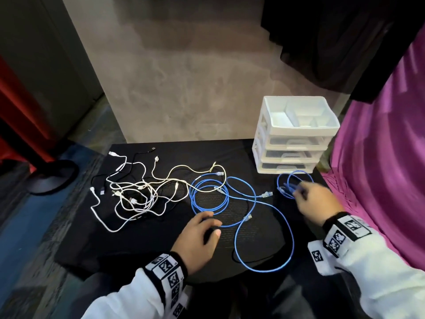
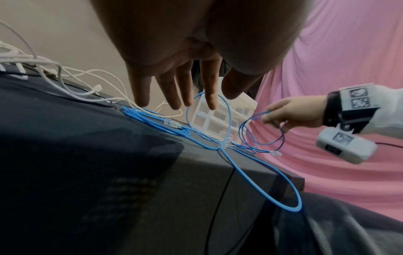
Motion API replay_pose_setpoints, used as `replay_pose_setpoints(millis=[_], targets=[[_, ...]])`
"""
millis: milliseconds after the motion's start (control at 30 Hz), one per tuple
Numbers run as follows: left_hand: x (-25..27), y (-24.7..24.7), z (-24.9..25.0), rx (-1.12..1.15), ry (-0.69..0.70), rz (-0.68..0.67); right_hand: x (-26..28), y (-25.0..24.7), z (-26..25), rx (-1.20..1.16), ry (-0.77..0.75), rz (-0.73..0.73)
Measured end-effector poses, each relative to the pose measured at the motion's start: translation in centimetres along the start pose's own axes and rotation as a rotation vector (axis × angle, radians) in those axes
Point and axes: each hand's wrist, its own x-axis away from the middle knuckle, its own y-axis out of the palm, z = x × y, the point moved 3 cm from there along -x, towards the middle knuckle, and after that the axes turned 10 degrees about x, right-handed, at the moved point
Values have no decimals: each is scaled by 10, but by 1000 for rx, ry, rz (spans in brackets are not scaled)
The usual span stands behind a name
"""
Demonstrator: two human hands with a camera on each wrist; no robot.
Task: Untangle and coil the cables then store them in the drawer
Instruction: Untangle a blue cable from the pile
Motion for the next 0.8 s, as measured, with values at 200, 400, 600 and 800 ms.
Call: replay_pose_setpoints(millis=[200, 400, 600, 800], targets=[[-28, -18, 52, 272, 60, 77, 30, -121, -41, -292, -187, 349], [-71, -30, 104, 681, -119, 101, 41, -150, -93, -827, -378, 74], [-79, -45, 107, 752, -164, 139, 40, -147, -130, -959, -428, 2], [-60, -117, 64, 932, -164, 356, 19, -142, -110, -1041, -178, 75]])
